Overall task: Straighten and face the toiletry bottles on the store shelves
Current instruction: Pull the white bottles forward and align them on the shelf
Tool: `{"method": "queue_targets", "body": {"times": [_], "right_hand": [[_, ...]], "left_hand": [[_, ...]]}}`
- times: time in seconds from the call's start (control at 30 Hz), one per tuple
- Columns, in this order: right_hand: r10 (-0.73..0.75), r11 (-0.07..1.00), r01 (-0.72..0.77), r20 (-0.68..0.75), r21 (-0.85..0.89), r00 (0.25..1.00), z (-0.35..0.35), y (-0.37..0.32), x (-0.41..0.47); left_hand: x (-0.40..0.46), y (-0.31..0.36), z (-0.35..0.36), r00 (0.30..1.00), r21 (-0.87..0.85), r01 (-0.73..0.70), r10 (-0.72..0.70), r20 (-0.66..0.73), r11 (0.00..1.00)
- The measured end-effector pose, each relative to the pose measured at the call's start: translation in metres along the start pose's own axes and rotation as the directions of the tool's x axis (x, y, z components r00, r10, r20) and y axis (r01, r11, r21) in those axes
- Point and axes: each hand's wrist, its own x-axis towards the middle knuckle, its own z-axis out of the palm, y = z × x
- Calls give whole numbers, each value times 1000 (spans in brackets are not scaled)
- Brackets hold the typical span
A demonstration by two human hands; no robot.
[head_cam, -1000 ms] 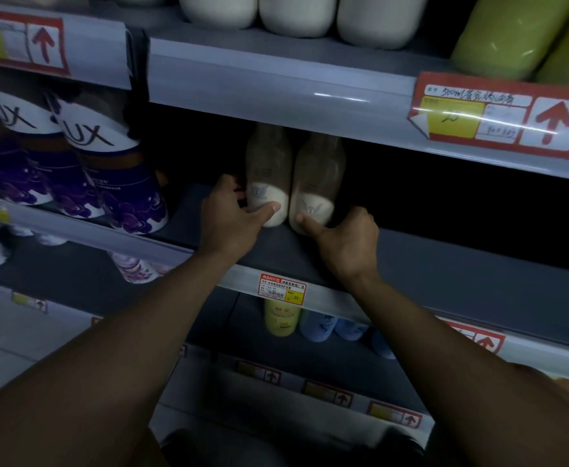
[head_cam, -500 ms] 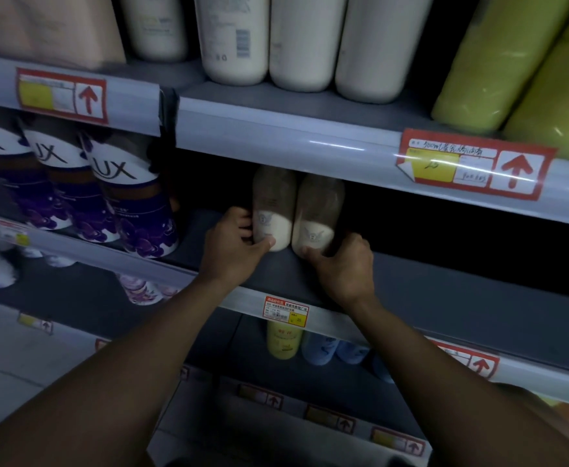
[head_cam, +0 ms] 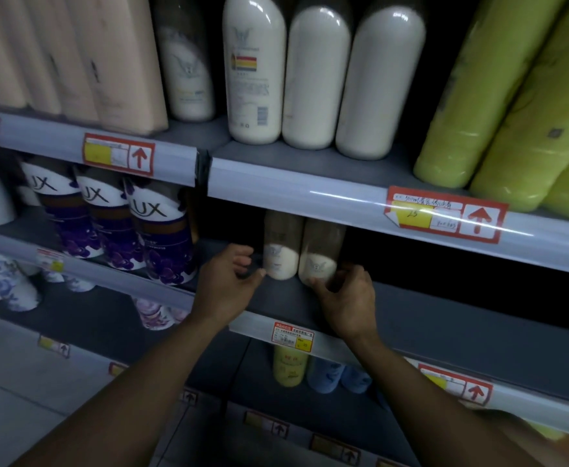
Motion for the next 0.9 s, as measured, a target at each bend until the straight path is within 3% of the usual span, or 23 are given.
{"method": "queue_targets", "body": {"times": [0.23, 0.5, 0.7, 0.9], "right_hand": [[-168, 986, 168, -1, 11, 986, -30, -4, -45], [-159, 985, 159, -9, 72, 987, -70, -9, -106], [-337, 938, 336, -1, 87, 942, -106, -62, -119], [-486, 867, 483, -8, 123, 874, -138, -126, -120]], "left_hand": [[-31, 41, -22, 990, -113, -37, 21, -138, 993], [-80, 75, -55, 989, -192, -7, -21, -143, 981], [-96, 92, -82, 995, -174, -27, 9, -103, 984], [-84, 129, -107, 984, -168, -136, 113, -140, 976]]}}
